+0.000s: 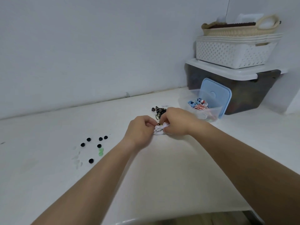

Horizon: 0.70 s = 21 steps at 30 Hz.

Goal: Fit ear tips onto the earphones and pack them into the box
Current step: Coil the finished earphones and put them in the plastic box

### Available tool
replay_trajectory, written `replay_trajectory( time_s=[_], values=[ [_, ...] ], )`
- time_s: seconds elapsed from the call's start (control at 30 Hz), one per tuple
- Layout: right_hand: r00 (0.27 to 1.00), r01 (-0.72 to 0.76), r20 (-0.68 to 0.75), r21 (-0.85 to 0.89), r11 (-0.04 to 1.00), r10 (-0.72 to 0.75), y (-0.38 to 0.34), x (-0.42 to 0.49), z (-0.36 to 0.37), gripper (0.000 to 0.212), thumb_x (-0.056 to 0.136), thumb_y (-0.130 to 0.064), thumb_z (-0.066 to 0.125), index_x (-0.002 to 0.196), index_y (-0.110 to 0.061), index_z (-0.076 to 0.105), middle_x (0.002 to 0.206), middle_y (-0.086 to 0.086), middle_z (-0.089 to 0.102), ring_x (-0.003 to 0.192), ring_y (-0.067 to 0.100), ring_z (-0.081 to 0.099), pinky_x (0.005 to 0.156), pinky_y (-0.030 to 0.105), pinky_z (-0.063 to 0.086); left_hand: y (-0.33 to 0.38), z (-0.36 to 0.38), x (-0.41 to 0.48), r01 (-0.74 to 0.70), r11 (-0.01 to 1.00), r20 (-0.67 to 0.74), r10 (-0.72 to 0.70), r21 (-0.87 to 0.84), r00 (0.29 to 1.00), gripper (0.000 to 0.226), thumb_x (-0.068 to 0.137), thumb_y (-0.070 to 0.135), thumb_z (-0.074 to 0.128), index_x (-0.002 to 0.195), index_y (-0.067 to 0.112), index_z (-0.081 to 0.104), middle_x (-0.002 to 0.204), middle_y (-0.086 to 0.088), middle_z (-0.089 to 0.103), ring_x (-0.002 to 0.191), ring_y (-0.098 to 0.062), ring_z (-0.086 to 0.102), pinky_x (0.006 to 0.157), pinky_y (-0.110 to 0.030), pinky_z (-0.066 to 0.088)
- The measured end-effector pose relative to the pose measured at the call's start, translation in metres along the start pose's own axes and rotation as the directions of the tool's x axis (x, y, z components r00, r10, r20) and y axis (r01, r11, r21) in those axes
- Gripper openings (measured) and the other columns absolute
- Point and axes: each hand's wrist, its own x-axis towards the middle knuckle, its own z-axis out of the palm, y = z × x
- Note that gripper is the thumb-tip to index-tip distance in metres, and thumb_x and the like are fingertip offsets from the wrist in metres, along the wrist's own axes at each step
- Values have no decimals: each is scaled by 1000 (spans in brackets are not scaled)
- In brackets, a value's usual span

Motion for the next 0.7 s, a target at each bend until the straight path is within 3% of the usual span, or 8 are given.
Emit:
replay_trajectory(
  time_s=[0.07, 0.17, 0.23, 0.3, 0.43, 0.57, 0.7],
  values=[
    [1000, -3, 18, 21, 1000, 3, 0, 3, 1, 29, 81, -30, 69, 110, -35, 71, 93, -10, 49, 90, 13, 47, 75, 28, 41, -4, -2, -4, 24, 999, 5, -24, -43, 1000, 29, 87, 2, 53, 89, 25, 70, 85, 5, 71, 73, -11, 63, 57, -9, 45],
    [1000, -3, -7, 127, 992, 4, 1, 5, -3, 10, 81, -23, 71, 83, -33, 70, 84, -11, 56, 85, 16, 58, 73, 31, 49, -8, -1, -8, 60, 996, 31, -58, -72, 998, 31, 80, 4, 58, 101, 26, 65, 92, 6, 72, 75, -12, 65, 56, -18, 51],
    [998, 1, -58, 173, 985, 9, 2, 7, -5, 19, 82, -17, 68, 70, -32, 65, 82, -10, 62, 83, 17, 62, 71, 30, 51, -10, 0, -10, 52, 997, 32, -51, -56, 998, 34, 78, 6, 64, 105, 26, 63, 93, 9, 70, 72, -8, 62, 57, -19, 51],
    [998, 6, -61, 205, 979, 7, 3, 7, -7, 18, 82, -14, 67, 74, -30, 69, 84, -11, 66, 81, 12, 62, 69, 26, 48, -11, 2, -10, 40, 998, 20, -39, -46, 999, 35, 77, 7, 66, 107, 26, 62, 92, 11, 68, 72, -8, 60, 63, -25, 53],
    [997, -14, 79, 247, 969, -6, -1, 3, -1, 21, 79, -21, 72, 99, -29, 72, 92, -15, 70, 79, 1, 61, 73, 22, 50, -12, 2, -10, 67, 994, 12, -66, -89, 998, 37, 76, 7, 69, 107, 26, 61, 90, 10, 70, 74, -10, 63, 64, -29, 54],
    [999, -8, 54, 220, 976, -4, -2, 4, 4, 5, 84, -25, 72, 87, -27, 69, 85, -9, 71, 73, 6, 60, 64, 21, 45, -14, 0, -11, 70, 991, 19, -68, -110, 998, 40, 74, 5, 70, 105, 28, 60, 90, 10, 71, 73, -11, 63, 62, -27, 51],
    [995, -37, -71, 451, 892, 77, -2, 6, -1, 9, 91, -24, 68, 82, -21, 70, 80, -4, 71, 70, 9, 60, 69, 26, 48, -14, 1, -11, 79, 989, 24, -76, -123, 997, 40, 75, 5, 71, 106, 28, 59, 90, 10, 71, 72, -10, 62, 59, -22, 47]
  ],
)
